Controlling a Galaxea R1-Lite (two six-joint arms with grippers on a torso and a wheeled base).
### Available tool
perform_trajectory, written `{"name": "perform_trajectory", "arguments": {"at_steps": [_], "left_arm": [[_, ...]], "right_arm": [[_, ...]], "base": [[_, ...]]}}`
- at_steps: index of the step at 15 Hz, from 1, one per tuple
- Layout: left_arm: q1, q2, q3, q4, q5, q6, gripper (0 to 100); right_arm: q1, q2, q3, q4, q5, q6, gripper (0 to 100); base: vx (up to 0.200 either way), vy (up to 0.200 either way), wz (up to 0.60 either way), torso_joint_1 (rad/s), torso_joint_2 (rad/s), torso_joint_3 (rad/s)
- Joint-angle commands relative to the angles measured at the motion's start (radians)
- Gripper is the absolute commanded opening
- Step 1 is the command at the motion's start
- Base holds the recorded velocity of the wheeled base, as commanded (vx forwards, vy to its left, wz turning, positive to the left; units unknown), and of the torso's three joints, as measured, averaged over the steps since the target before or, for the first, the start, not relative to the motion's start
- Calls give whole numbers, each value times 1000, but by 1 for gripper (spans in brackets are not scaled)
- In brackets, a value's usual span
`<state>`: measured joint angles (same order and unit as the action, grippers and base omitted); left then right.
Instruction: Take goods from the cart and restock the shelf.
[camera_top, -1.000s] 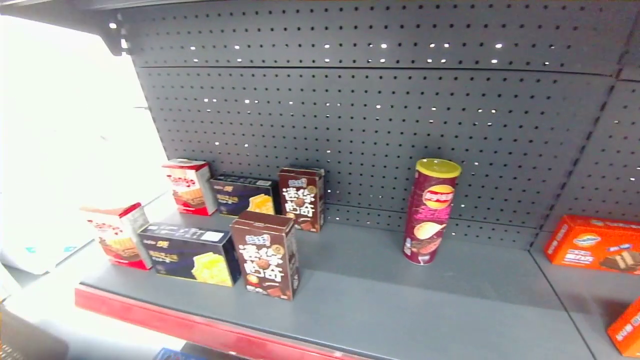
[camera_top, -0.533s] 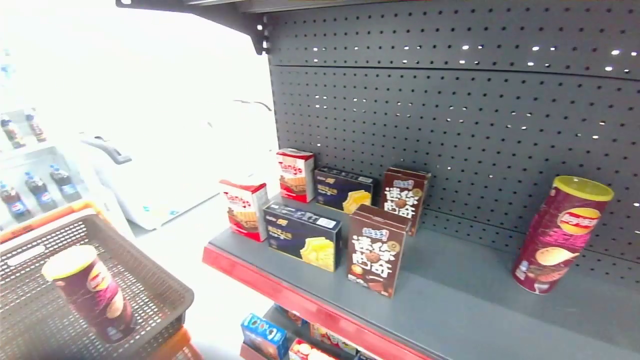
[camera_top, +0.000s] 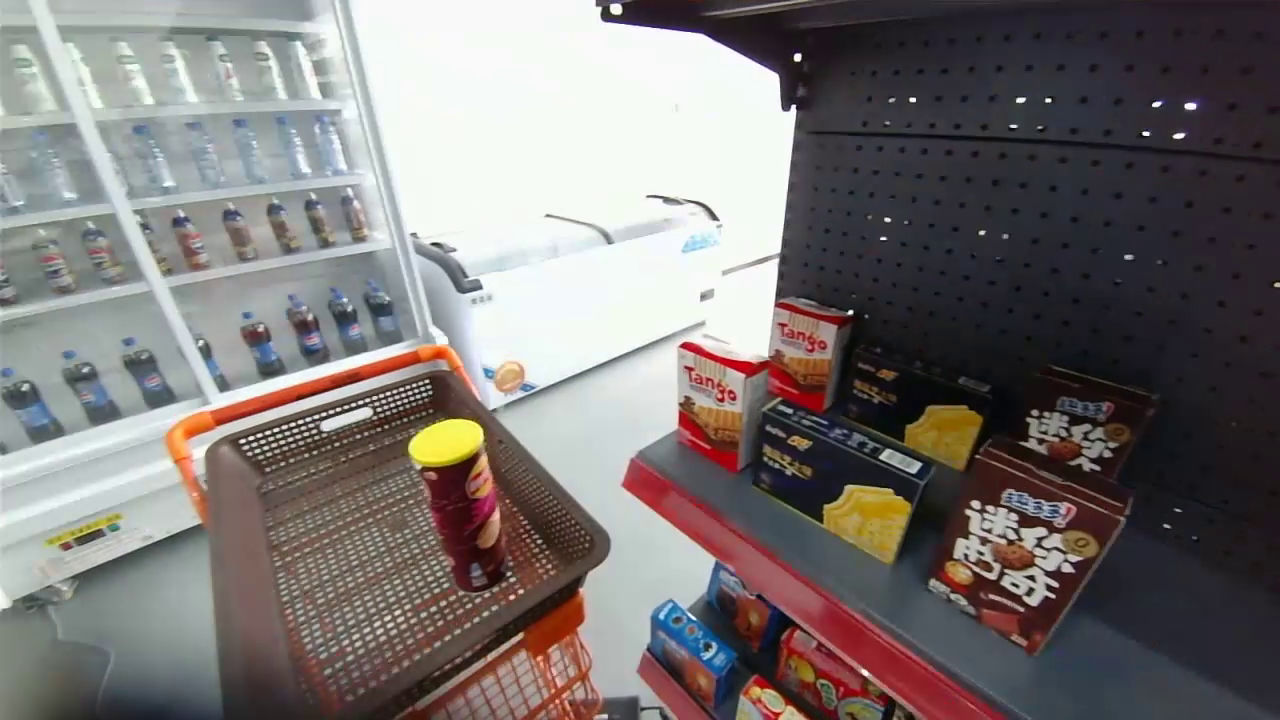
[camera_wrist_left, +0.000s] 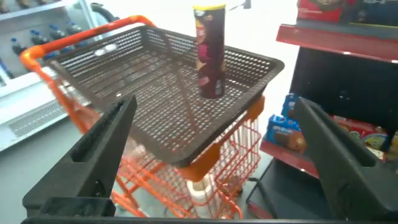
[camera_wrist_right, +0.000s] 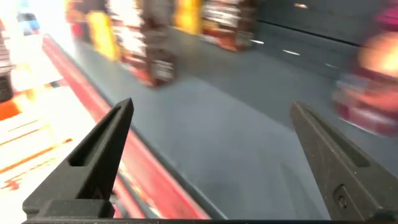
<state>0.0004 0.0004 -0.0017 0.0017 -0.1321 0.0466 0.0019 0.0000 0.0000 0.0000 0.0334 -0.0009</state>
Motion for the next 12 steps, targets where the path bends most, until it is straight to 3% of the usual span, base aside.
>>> {"name": "perform_trajectory", "arguments": {"at_steps": [1,5,6,7,9,12], "left_arm": [[1,1,0,0,-1,1,100],[1,1,-8,-6,-1,7,100],[1,1,-50,3,-9,9,100],[-7,96,-176,58,-11,9,100],[-5,320,-327,101,-7,10,100],[-8,576,-353,61,-7,27,100]], "right_arm": [[1,2,0,0,0,-1,100],[1,2,0,0,0,-1,100],[1,2,0,0,0,-1,100],[1,2,0,0,0,-1,100],[1,2,0,0,0,-1,100],[1,2,0,0,0,-1,100]], "base": [[0,0,0,0,0,0],[0,0,0,0,0,0],[0,0,0,0,0,0],[0,0,0,0,0,0],[0,0,0,0,0,0],[0,0,0,0,0,0]]}}
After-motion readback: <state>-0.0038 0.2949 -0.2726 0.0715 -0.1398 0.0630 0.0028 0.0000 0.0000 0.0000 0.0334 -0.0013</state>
